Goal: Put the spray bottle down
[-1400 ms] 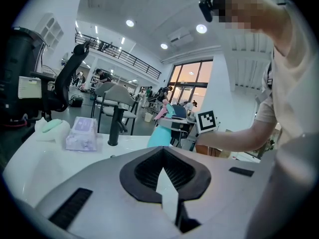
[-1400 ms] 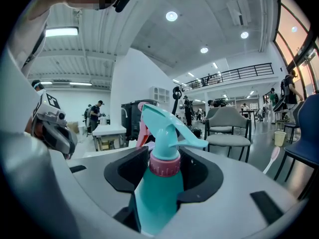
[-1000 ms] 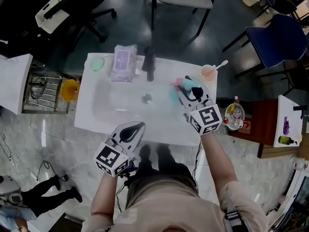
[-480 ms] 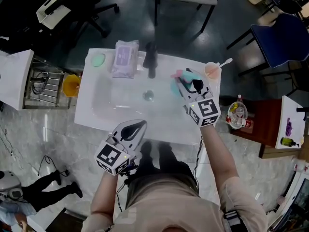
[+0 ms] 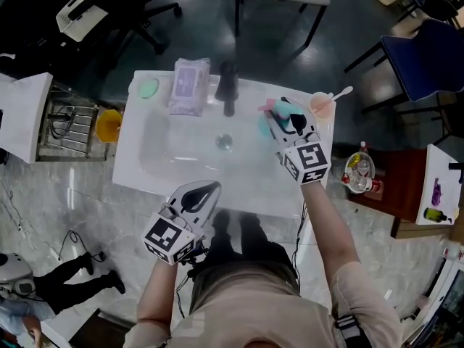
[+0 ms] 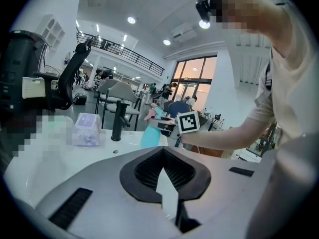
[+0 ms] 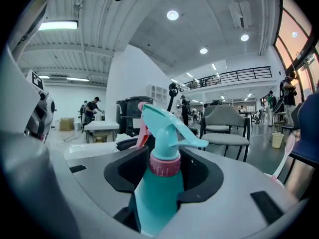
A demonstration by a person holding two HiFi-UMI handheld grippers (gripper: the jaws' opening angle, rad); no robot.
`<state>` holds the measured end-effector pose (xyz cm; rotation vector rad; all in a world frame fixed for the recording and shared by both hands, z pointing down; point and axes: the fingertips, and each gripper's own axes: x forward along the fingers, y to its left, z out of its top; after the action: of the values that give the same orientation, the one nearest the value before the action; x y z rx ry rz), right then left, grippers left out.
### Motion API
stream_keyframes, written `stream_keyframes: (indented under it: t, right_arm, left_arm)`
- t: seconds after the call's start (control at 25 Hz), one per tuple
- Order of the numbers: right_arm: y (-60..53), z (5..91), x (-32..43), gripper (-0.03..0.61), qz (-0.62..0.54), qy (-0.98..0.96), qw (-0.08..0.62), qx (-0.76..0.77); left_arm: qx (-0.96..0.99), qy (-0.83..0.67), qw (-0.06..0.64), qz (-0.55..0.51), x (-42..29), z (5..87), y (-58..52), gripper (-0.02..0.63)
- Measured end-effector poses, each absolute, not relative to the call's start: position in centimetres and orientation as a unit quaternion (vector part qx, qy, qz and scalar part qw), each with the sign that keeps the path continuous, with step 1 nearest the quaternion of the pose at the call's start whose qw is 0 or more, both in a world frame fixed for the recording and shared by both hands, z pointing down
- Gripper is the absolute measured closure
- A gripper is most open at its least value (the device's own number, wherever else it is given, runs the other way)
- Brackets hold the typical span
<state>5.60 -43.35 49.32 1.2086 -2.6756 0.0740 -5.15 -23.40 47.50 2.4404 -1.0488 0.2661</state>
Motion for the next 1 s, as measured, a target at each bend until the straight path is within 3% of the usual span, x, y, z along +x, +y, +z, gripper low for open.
stream_keyframes:
  t: [1.0]
  right_arm:
    - [-46.0,49.6,5.0,0.387,-0.003,-0.912,0.085,0.401]
  left_arm:
    - [0.884,-0.386,0.242,0.102,-4.7,48.2,-23.7,0.606]
